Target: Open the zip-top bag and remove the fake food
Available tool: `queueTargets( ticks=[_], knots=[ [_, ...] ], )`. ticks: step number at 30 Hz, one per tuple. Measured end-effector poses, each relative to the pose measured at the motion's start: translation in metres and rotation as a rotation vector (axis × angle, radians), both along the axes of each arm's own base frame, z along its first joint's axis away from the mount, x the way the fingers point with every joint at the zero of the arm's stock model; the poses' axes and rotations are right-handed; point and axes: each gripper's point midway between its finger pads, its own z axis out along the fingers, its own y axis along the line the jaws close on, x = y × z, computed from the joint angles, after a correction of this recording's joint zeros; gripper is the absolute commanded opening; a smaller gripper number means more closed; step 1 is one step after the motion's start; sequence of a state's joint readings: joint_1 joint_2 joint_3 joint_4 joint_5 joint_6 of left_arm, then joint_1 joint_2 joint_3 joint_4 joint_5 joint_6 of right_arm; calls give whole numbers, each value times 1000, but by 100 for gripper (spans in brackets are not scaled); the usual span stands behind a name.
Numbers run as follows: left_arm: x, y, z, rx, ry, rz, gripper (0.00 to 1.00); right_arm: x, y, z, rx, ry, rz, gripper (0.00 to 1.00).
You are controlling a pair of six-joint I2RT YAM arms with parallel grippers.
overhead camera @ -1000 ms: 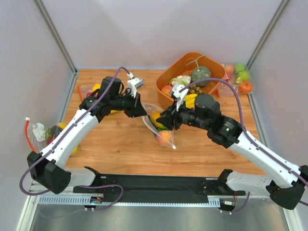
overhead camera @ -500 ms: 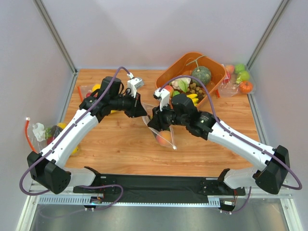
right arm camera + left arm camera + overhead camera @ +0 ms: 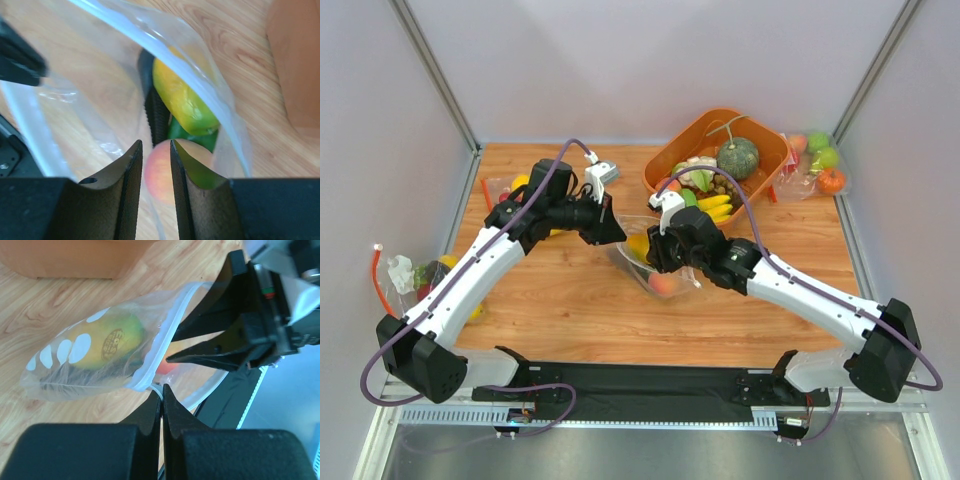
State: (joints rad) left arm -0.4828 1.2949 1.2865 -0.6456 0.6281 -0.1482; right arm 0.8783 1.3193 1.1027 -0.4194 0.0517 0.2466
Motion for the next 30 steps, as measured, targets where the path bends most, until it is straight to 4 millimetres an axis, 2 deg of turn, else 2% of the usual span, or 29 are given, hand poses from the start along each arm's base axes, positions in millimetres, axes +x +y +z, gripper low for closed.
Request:
queueTargets(
  ticks=[6,10,15,16,19,22,30],
  knots=[
    [-5,-5,-1,5,0,-18,0,0,-12,-26,-92,17,-47,30],
    [-9,-10,-3,9,5,-35,0,-8,-16,-42,-138,29,-46,36],
    [-11,-15,-8,19,14,-47,0,-15,-13,-58,-188,39,-40,54],
    [-11,-15,-9,21,16,-49,0,-17,-12,-61,-196,41,-37,62],
    [-13,-17,-10,23,19,-55,0,-21,-11,-65,-206,42,-32,74],
    [-16,-17,-12,28,29,-60,0,-23,-11,-68,-211,41,-28,81],
    [-22,-17,-16,38,53,-69,0,-27,-11,-79,-226,35,-28,85]
  ],
)
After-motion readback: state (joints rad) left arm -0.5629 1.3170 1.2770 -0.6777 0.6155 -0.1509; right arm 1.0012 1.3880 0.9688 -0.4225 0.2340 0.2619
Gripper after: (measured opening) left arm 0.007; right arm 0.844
